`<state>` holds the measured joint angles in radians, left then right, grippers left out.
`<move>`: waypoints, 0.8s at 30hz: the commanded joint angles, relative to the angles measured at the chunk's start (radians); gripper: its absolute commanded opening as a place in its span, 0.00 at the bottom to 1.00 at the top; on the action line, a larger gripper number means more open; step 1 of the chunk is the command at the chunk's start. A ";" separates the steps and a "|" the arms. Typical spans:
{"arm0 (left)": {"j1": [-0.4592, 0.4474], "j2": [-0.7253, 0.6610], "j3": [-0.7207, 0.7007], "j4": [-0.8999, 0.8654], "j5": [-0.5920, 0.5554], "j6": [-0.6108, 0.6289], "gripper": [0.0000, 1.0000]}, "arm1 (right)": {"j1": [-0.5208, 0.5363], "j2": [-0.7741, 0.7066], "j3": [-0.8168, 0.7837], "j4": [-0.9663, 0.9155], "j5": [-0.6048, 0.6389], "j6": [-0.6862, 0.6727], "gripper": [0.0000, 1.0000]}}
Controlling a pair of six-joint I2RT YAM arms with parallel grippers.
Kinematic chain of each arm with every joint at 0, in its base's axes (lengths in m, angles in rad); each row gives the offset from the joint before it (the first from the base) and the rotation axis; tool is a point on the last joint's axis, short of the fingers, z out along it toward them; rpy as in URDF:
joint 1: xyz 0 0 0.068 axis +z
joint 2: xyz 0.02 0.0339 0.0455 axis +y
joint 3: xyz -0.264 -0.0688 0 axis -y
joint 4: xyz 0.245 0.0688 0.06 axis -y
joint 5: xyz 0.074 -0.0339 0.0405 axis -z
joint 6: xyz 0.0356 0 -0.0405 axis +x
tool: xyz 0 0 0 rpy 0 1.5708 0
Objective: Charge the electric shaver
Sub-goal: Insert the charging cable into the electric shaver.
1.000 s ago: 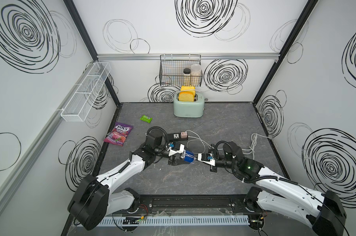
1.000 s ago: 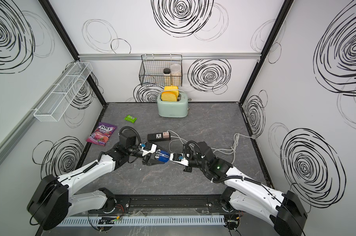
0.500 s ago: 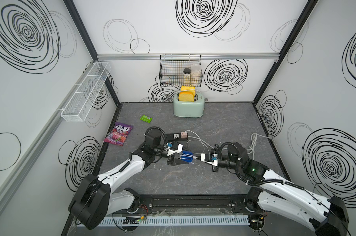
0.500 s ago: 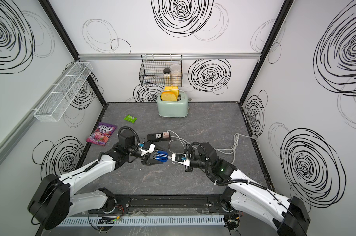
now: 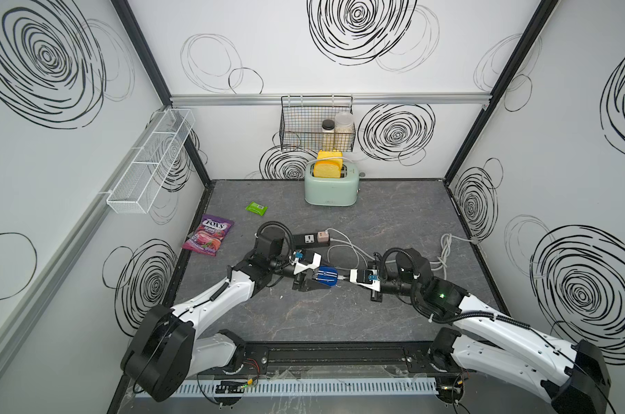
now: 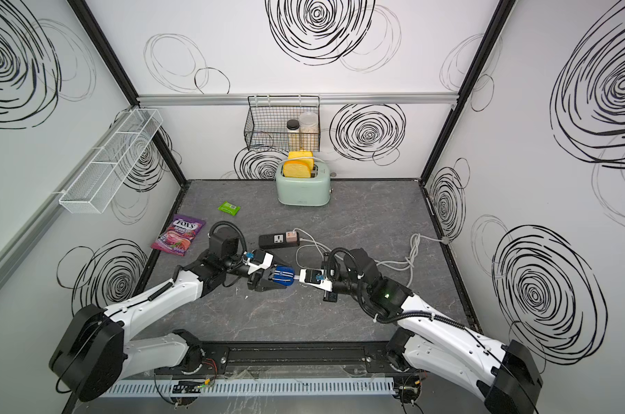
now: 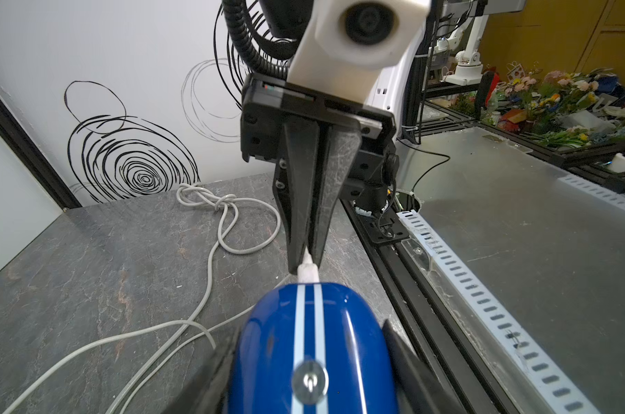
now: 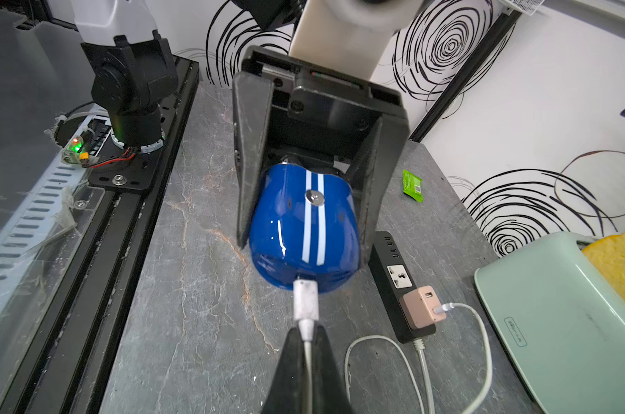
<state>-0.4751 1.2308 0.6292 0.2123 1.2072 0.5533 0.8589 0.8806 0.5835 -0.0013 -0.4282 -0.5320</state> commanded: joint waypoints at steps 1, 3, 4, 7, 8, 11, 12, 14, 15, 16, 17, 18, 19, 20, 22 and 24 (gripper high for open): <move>-0.017 0.002 0.008 0.057 0.008 -0.007 0.00 | 0.024 -0.004 0.047 0.080 -0.045 -0.010 0.00; -0.017 -0.001 0.006 0.086 0.012 -0.026 0.00 | 0.031 0.001 0.039 0.097 -0.046 -0.004 0.00; -0.018 0.000 0.006 0.094 0.015 -0.034 0.00 | 0.034 0.006 0.036 0.102 -0.048 -0.004 0.00; -0.024 -0.001 0.010 0.099 0.020 -0.039 0.00 | 0.044 0.025 0.033 0.110 -0.050 -0.007 0.00; -0.027 -0.002 0.012 0.099 0.021 -0.040 0.00 | 0.047 0.032 0.033 0.114 -0.049 -0.007 0.00; -0.041 -0.001 0.015 0.104 0.020 -0.045 0.00 | 0.052 0.053 0.040 0.127 -0.052 -0.007 0.00; -0.046 -0.001 0.015 0.110 0.020 -0.049 0.00 | 0.051 0.061 0.044 0.127 -0.053 -0.008 0.00; -0.055 -0.001 0.015 0.117 0.018 -0.053 0.00 | 0.053 0.070 0.049 0.134 -0.052 -0.008 0.00; -0.057 0.001 0.014 0.122 0.017 -0.056 0.00 | 0.053 0.070 0.050 0.140 -0.052 -0.009 0.00; -0.059 0.002 0.013 0.121 0.017 -0.057 0.00 | 0.054 0.070 0.050 0.147 -0.050 -0.007 0.00; -0.059 0.002 0.012 0.122 0.016 -0.058 0.00 | 0.053 0.066 0.050 0.150 -0.049 -0.007 0.00; -0.058 0.002 0.009 0.119 0.014 -0.054 0.00 | 0.053 0.062 0.050 0.152 -0.047 -0.005 0.00; -0.056 0.004 0.007 0.118 0.014 -0.050 0.00 | 0.053 0.056 0.048 0.157 -0.042 -0.002 0.00; -0.054 0.006 0.004 0.118 0.014 -0.050 0.00 | 0.054 0.050 0.046 0.160 -0.039 0.000 0.00; -0.047 0.004 -0.004 0.118 0.015 -0.049 0.00 | 0.054 0.037 0.042 0.158 -0.032 0.002 0.00; -0.039 0.003 -0.012 0.118 0.017 -0.047 0.00 | 0.053 0.025 0.041 0.152 -0.025 0.003 0.00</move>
<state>-0.4862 1.2304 0.6281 0.2699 1.2083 0.5026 0.8806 0.9321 0.5838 0.0048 -0.3920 -0.5266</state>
